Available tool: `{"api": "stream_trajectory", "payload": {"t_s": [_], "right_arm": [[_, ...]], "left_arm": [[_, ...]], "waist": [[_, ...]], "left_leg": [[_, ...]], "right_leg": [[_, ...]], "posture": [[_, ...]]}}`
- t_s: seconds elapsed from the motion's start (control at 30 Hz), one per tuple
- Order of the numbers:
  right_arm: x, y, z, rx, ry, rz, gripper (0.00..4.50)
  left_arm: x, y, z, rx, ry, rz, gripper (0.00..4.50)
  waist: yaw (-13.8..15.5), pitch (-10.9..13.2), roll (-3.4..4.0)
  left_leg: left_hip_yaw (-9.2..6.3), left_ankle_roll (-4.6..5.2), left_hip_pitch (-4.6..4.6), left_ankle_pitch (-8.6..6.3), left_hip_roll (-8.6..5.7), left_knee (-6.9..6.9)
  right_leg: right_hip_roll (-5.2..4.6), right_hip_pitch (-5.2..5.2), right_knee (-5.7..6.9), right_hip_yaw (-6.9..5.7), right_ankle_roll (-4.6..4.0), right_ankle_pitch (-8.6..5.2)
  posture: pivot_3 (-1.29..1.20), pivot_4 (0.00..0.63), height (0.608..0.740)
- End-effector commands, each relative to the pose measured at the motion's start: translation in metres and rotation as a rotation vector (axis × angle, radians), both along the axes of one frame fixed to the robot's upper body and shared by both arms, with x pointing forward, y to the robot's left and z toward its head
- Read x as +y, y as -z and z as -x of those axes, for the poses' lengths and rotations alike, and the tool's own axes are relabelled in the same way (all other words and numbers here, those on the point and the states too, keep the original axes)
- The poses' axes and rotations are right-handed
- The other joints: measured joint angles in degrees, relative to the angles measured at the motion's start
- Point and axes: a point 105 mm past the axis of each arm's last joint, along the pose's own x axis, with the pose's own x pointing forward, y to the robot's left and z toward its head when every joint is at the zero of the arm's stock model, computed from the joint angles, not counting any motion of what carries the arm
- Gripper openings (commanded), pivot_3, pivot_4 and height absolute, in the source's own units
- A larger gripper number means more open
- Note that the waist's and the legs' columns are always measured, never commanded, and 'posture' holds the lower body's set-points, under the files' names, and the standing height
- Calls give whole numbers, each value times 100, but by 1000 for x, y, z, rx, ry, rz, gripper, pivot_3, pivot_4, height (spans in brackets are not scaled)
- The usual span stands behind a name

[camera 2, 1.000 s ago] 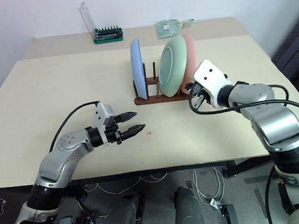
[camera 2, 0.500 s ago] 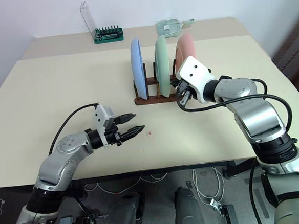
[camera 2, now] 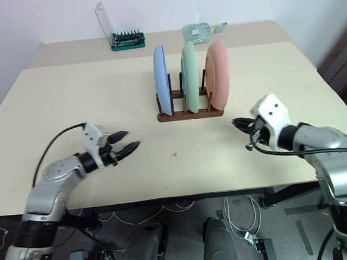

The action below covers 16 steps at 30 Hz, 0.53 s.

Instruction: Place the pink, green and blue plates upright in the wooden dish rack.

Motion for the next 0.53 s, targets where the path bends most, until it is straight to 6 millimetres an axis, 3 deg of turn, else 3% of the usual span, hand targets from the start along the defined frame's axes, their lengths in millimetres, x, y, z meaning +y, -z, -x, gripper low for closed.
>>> {"api": "stream_trajectory", "payload": {"t_s": [0.03, 0.13, 0.37, 0.53], "right_arm": [[-13, -5, -5, -77, 42, -28, 44], [-19, 1, -13, -82, 61, -57, 44], [-16, 7, -24, -81, 47, -88, 44], [-5, 2, -24, -92, -23, -106, 44]], "left_arm": [[24, -11, 1, -55, -58, -27, 3046], [32, -8, 4, -47, -80, -46, 3046], [22, -7, 13, -49, -84, -21, 3046], [15, -5, 17, -44, -84, -9, 3046]], "waist": [[6, 0, 1], [11, 1, 1], [13, 1, 2], [15, 1, 2]], "left_leg": [[0, 0, 0, 0, 0, -1], [-1, 0, 1, 0, 1, 0], [-3, -1, 1, 0, 0, -1], [-2, -1, 1, 0, -1, 0]], "right_leg": [[0, 0, 0, 0, 0, 0], [0, 2, 0, 0, 0, 0], [-2, 1, 0, 0, 0, 0], [-3, 2, 0, 0, 0, 0]], "posture": [[0, 150, 740], [0, 150, 740], [0, 150, 740], [0, 150, 740]]}}
